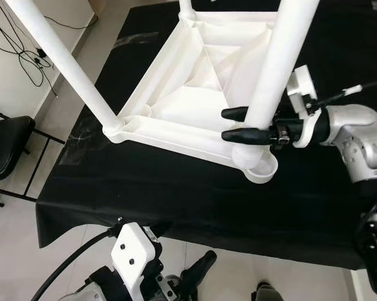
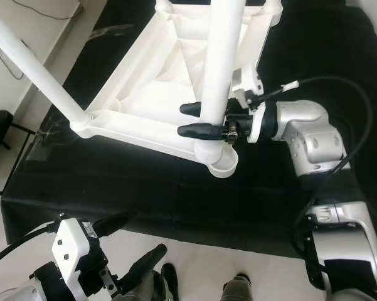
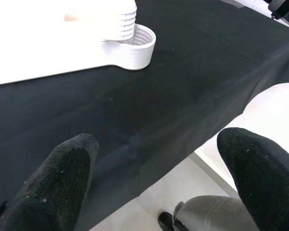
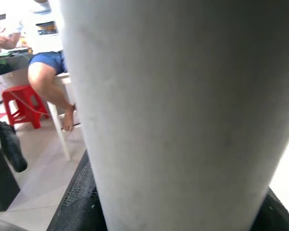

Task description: Building children table

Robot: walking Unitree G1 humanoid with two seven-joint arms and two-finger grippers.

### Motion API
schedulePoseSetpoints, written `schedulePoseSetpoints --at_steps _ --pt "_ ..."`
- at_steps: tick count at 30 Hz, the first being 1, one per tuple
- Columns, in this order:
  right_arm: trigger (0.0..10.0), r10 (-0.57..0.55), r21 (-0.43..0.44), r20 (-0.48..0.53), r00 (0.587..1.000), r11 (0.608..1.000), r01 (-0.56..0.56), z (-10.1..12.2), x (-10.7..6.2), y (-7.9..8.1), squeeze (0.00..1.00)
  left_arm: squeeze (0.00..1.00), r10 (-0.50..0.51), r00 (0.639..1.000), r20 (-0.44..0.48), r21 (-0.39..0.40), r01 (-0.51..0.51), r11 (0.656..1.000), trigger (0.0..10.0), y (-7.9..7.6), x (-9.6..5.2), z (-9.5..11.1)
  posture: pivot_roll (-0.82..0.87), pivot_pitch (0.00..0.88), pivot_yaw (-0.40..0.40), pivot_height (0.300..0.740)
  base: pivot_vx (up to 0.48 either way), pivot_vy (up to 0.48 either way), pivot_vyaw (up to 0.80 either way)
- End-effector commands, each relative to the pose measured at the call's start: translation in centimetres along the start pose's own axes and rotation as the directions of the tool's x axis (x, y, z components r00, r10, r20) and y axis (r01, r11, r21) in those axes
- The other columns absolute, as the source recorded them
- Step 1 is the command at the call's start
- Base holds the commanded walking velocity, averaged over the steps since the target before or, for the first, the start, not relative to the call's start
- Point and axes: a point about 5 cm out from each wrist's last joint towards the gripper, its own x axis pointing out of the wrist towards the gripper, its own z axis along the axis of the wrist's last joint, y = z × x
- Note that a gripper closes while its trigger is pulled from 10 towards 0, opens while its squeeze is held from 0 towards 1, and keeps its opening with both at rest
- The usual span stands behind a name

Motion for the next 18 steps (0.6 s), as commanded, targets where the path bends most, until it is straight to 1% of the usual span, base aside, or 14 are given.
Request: schedulePoseSetpoints --at_steps 1,5,7,9,10,11,13,14,16,18 --pt "10.0 0.023 -0.002 -0.003 1.0 1.0 -0.023 0.0 -0.1 0.2 0.0 0.0 0.006 1.0 -0.02 0.022 -0.006 1.0 10.0 0.1 -0.5 0.0 0.0 0.374 0.197 0.74 0.0 0.0 0.0" --pt "10.0 0.033 0.002 0.001 0.999 0.999 -0.033 0.0 -0.6 0.4 0.0 0.0 0.007 1.0 -0.022 0.024 -0.006 1.0 10.0 0.0 -0.7 0.1 0.0 0.38 0.202 0.74 0.0 0.0 0.0" --pt "10.0 0.038 0.003 0.002 0.999 0.999 -0.038 0.0 -1.2 0.5 0.0 0.0 0.008 1.0 -0.024 0.026 -0.007 1.0 10.0 -0.1 -0.8 0.2 0.01 0.384 0.205 0.74 0.0 0.0 0.0" --pt "10.0 0.038 0.003 0.002 0.999 0.999 -0.038 0.0 -1.2 0.5 0.0 0.0 0.008 1.0 -0.024 0.026 -0.007 1.0 10.0 -0.1 -0.8 0.2 0.01 0.384 0.205 0.74 0.0 0.0 0.0" --pt "10.0 0.038 0.0 -0.001 0.999 0.999 -0.038 0.1 -1.5 0.5 0.0 0.0 0.008 1.0 -0.026 0.026 -0.008 1.0 10.0 -0.1 -0.9 0.2 0.01 0.385 0.207 0.74 0.0 0.0 0.0" --pt "10.0 0.038 0.0 -0.001 0.999 0.999 -0.038 0.1 -1.5 0.5 0.0 0.0 0.008 1.0 -0.026 0.026 -0.008 1.0 10.0 -0.1 -0.9 0.2 0.01 0.385 0.207 0.74 0.0 0.0 0.0" --pt "10.0 0.049 -0.007 -0.024 0.999 0.999 -0.049 0.1 -2.2 0.8 0.0 0.0 0.009 1.0 -0.028 0.027 -0.008 1.0 10.0 -0.1 -1.0 0.2 0.01 0.389 0.213 0.74 0.0 0.0 0.0" --pt "10.0 0.049 -0.007 -0.024 0.999 0.999 -0.049 0.1 -2.2 0.8 0.0 0.0 0.009 1.0 -0.028 0.027 -0.008 1.0 10.0 -0.1 -1.0 0.2 0.01 0.389 0.213 0.74 0.0 0.0 0.0" --pt "10.0 0.076 -0.008 -0.064 0.995 0.997 -0.077 -0.2 -2.4 1.2 0.0 0.0 0.008 1.0 -0.031 0.027 -0.007 1.0 10.0 -0.1 -1.1 0.3 0.01 0.394 0.217 0.74 0.0 0.0 0.0" --pt "10.0 0.076 -0.008 -0.064 0.995 0.997 -0.077 -0.2 -2.4 1.2 0.0 0.0 0.008 1.0 -0.031 0.027 -0.007 1.0 10.0 -0.1 -1.1 0.3 0.01 0.394 0.217 0.74 0.0 0.0 0.0"
